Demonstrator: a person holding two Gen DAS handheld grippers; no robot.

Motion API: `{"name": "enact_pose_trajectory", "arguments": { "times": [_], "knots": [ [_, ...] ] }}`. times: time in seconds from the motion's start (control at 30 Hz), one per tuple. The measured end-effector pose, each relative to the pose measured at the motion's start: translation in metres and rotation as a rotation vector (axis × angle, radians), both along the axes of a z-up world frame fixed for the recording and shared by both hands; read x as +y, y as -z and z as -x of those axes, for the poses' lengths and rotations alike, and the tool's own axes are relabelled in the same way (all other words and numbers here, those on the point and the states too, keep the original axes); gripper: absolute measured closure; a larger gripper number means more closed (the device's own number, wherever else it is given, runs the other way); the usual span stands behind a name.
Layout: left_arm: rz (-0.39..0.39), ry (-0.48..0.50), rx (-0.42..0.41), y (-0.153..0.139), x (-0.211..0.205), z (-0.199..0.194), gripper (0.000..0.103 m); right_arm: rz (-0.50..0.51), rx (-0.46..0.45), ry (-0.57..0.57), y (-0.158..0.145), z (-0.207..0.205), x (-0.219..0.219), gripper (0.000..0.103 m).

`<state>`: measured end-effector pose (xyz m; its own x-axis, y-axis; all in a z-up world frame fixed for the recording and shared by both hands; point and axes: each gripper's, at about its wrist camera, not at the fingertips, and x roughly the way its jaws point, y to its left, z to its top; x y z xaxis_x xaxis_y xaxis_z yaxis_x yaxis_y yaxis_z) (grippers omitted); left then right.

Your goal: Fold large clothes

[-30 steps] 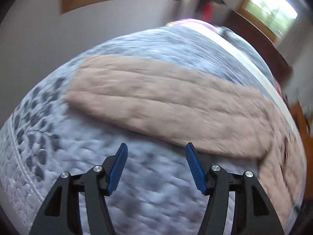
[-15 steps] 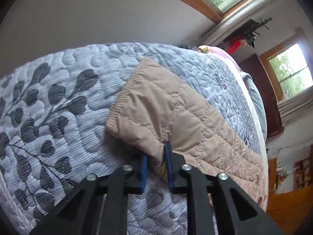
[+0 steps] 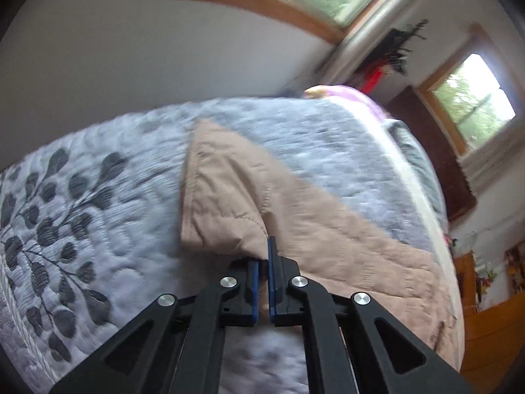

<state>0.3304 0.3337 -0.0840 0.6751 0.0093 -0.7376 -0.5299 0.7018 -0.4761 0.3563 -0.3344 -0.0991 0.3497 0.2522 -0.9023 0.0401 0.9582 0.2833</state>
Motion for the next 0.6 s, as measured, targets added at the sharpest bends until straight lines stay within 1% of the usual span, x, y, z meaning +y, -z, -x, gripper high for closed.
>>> {"name": "enact_pose_trajectory", "arguments": {
  "times": [0.03, 0.07, 0.13, 0.2, 0.23, 0.27, 0.37, 0.47, 0.53, 0.6],
  "knots": [
    [-0.03, 0.044, -0.036, -0.016, -0.019, -0.003, 0.1, 0.0, -0.009, -0.001, -0.004, 0.001, -0.001, 0.055],
    [-0.056, 0.08, -0.055, -0.029, -0.035, -0.005, 0.1, 0.001, -0.023, -0.003, -0.009, 0.003, -0.001, 0.055],
    [-0.104, 0.19, -0.11, -0.055, -0.082, -0.014, 0.1, -0.002, -0.039, -0.003, -0.016, 0.007, -0.001, 0.055],
    [-0.141, 0.291, -0.144, -0.073, -0.126, -0.022, 0.1, 0.0, -0.05, -0.002, -0.022, 0.009, -0.001, 0.055],
    [-0.163, 0.351, -0.158, -0.08, -0.155, -0.026, 0.1, 0.004, -0.054, -0.001, -0.024, 0.01, -0.001, 0.055],
    [-0.182, 0.395, -0.165, -0.085, -0.177, -0.03, 0.1, 0.006, -0.054, -0.001, -0.025, 0.012, 0.0, 0.055],
    [-0.228, 0.555, -0.185, -0.09, -0.253, -0.04, 0.1, 0.007, -0.052, -0.005, -0.025, 0.015, 0.001, 0.055],
    [-0.244, 0.687, -0.177, -0.086, -0.315, -0.046, 0.1, -0.001, -0.057, -0.011, -0.026, 0.018, 0.001, 0.055],
    [-0.241, 0.756, -0.159, -0.079, -0.351, -0.054, 0.1, -0.001, -0.058, -0.013, -0.026, 0.019, 0.002, 0.055],
    [-0.244, 0.803, -0.145, -0.072, -0.38, -0.059, 0.1, -0.005, -0.058, -0.017, -0.025, 0.02, 0.003, 0.055]
  ]
}}
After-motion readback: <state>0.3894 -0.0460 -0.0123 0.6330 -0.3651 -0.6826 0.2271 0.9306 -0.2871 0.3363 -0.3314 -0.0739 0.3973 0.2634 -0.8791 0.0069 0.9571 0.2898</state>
